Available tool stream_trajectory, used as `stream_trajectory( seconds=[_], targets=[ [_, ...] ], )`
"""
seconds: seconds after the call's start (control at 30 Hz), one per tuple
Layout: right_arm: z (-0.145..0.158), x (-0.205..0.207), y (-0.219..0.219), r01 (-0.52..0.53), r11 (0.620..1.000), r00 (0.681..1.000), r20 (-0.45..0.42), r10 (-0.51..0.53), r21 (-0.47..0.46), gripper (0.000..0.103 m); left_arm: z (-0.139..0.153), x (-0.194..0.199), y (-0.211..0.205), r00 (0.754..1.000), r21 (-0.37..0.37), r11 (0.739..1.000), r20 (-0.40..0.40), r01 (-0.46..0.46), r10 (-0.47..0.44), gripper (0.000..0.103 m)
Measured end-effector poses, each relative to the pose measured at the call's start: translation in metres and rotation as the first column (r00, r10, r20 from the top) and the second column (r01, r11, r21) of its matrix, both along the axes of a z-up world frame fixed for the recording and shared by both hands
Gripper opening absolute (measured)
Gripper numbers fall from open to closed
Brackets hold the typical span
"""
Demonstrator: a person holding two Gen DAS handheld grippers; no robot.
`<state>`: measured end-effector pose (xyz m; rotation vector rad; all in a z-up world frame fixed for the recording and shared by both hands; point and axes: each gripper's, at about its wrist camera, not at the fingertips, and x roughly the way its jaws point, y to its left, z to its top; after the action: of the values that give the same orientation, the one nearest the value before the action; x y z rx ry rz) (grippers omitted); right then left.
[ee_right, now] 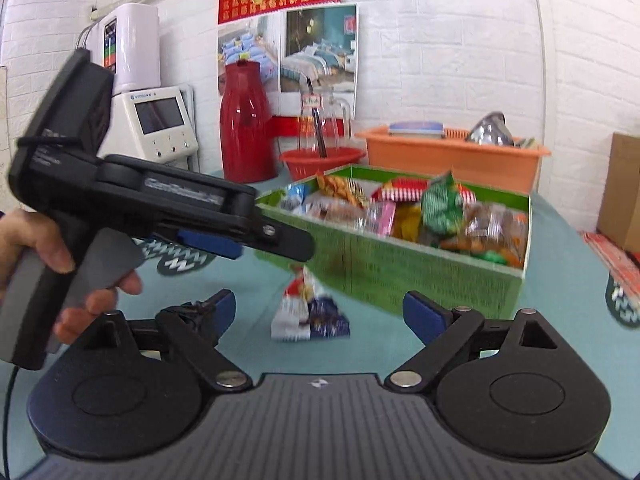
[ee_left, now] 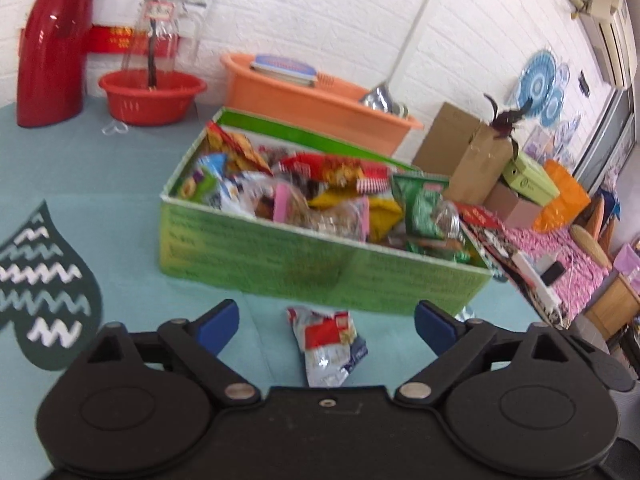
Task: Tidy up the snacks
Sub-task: 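Grasp the white-and-red packet with the left tool while the right tool grasps it too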
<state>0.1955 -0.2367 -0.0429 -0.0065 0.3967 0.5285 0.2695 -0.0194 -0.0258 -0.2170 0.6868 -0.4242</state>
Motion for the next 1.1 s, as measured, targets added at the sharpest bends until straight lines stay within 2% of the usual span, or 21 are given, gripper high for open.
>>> stream_trajectory(
  seconds=[0.07,0.1,0.2,0.23,0.3,0.43,0.5,0.53,0.57,0.6,0.63,0.93,1.0,1.03,1.07,1.1],
  targets=[
    [-0.005,-0.003,-0.002,0.005,1.0,1.0,-0.022,-0.005,-0.002,0.103,-0.009,0.006,-0.007,1.0,0.011,1.0,-0.016,0.003,-0.003,0.073],
    [-0.007,-0.004,-0.003,0.007,1.0,0.999,-0.031,-0.007,-0.002,0.103,-0.014,0.008,-0.01,1.0,0.016,1.0,-0.025,0.003,-0.003,0.07],
    [-0.01,-0.006,-0.005,0.006,1.0,0.999,-0.053,-0.006,-0.003,0.103,-0.025,0.016,-0.014,0.999,0.021,1.0,-0.043,0.0,0.001,0.069],
    [-0.01,-0.007,-0.006,0.004,1.0,0.998,-0.055,-0.005,-0.004,0.103,-0.027,0.017,-0.013,0.999,0.015,1.0,-0.043,0.006,-0.005,0.063],
    [-0.011,-0.008,-0.005,-0.004,1.0,0.998,-0.061,0.003,-0.01,0.103,-0.028,0.015,-0.009,0.998,-0.005,1.0,-0.05,0.026,-0.027,0.065],
    [-0.015,-0.009,0.001,-0.053,0.998,0.995,-0.09,0.051,-0.027,0.103,-0.027,-0.005,0.0,0.982,-0.086,0.989,-0.134,0.119,-0.13,0.06],
    [-0.018,-0.011,0.007,-0.095,0.995,0.991,-0.103,0.091,-0.035,0.103,-0.024,-0.022,0.004,0.978,-0.097,0.984,-0.127,0.152,-0.164,0.058],
    [-0.019,-0.011,0.011,-0.107,0.993,0.989,-0.105,0.102,-0.042,0.103,-0.021,-0.029,0.007,0.981,-0.102,0.984,-0.108,0.148,-0.159,0.068],
    [-0.02,-0.012,0.014,-0.114,0.992,0.989,-0.103,0.108,-0.05,0.103,-0.018,-0.036,0.012,0.985,-0.11,0.984,-0.088,0.138,-0.148,0.09],
    [-0.021,-0.011,0.017,-0.12,0.991,0.988,-0.103,0.114,-0.054,0.103,-0.016,-0.041,0.016,0.988,-0.12,0.985,-0.075,0.127,-0.136,0.1],
    [-0.021,-0.01,0.018,-0.127,0.99,0.987,-0.111,0.121,-0.057,0.103,-0.013,-0.045,0.02,0.99,-0.132,0.985,-0.067,0.113,-0.123,0.103],
    [-0.024,0.016,0.023,-0.106,0.994,0.978,-0.183,0.099,-0.03,0.103,-0.023,-0.038,0.015,0.987,-0.173,0.98,-0.103,0.101,-0.12,0.102],
    [-0.025,0.019,0.025,-0.106,0.994,0.977,-0.188,0.098,-0.035,0.103,-0.026,-0.035,0.011,0.986,-0.163,0.981,-0.111,0.107,-0.125,0.095],
    [-0.024,0.02,0.026,-0.106,0.994,0.978,-0.185,0.096,-0.04,0.103,-0.028,-0.033,0.01,0.984,-0.163,0.98,-0.117,0.113,-0.133,0.082],
    [-0.024,0.019,0.026,-0.112,0.993,0.978,-0.182,0.103,-0.039,0.096,-0.031,-0.032,0.008,0.982,-0.166,0.979,-0.126,0.119,-0.141,0.058],
    [-0.023,0.019,0.026,-0.11,0.993,0.978,-0.181,0.1,-0.047,0.074,-0.033,-0.031,0.007,0.981,-0.167,0.979,-0.132,0.117,-0.139,0.054]
  ],
)
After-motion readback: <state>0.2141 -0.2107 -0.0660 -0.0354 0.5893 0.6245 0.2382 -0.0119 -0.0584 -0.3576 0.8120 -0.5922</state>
